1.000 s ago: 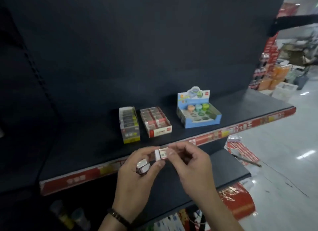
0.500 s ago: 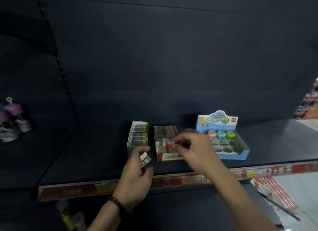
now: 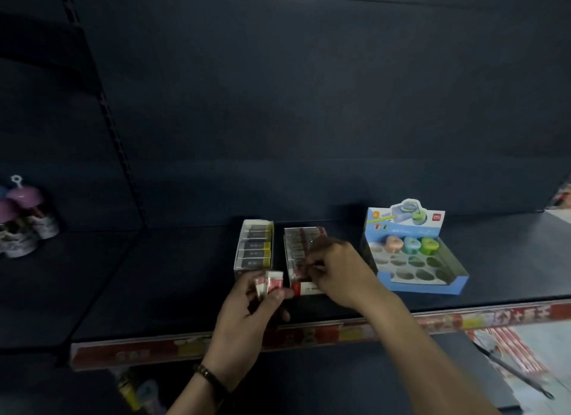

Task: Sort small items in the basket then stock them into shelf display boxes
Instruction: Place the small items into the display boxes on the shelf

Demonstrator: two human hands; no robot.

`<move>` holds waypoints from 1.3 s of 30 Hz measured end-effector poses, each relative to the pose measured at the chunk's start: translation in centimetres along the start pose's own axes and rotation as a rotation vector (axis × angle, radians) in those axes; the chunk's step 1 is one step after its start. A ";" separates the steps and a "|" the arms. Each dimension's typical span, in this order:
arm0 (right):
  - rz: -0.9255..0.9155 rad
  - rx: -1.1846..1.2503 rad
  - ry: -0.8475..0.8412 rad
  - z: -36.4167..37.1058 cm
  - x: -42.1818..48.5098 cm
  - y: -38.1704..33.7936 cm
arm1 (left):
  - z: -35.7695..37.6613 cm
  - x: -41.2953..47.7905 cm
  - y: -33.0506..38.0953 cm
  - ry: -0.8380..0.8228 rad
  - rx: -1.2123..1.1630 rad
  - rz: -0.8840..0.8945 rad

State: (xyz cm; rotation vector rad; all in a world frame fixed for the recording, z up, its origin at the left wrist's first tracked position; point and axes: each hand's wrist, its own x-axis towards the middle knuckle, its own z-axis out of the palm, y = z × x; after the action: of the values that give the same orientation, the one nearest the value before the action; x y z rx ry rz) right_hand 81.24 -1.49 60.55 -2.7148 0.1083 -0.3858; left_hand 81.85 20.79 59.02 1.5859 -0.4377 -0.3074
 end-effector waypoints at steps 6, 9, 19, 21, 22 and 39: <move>0.026 0.050 -0.133 -2.0 -0.5 0.5 | 0.0 0.7 0.9 -0.050 -0.082 0.049; 0.084 0.294 0.015 -2.8 -1.6 0.0 | 0.0 1.2 1.1 -0.087 -0.098 0.073; 0.126 0.800 0.275 -2.5 -4.5 -3.5 | 2.5 2.3 2.1 -0.180 0.039 0.193; 0.096 0.829 0.299 -2.4 -4.8 -3.5 | 3.0 2.5 2.3 -0.206 0.038 0.162; 0.086 0.839 0.303 -2.4 -4.9 -3.4 | 3.2 2.6 2.4 -0.222 0.026 0.139; 0.117 0.520 0.356 -2.9 -3.0 2.1 | 1.3 1.7 2.1 -0.304 0.105 0.057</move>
State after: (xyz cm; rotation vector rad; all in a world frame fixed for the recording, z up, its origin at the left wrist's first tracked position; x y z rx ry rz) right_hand 77.51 -4.16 61.53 -2.0994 0.2280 -0.7440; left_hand 82.55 18.81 61.09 1.6311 -0.7421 -0.4914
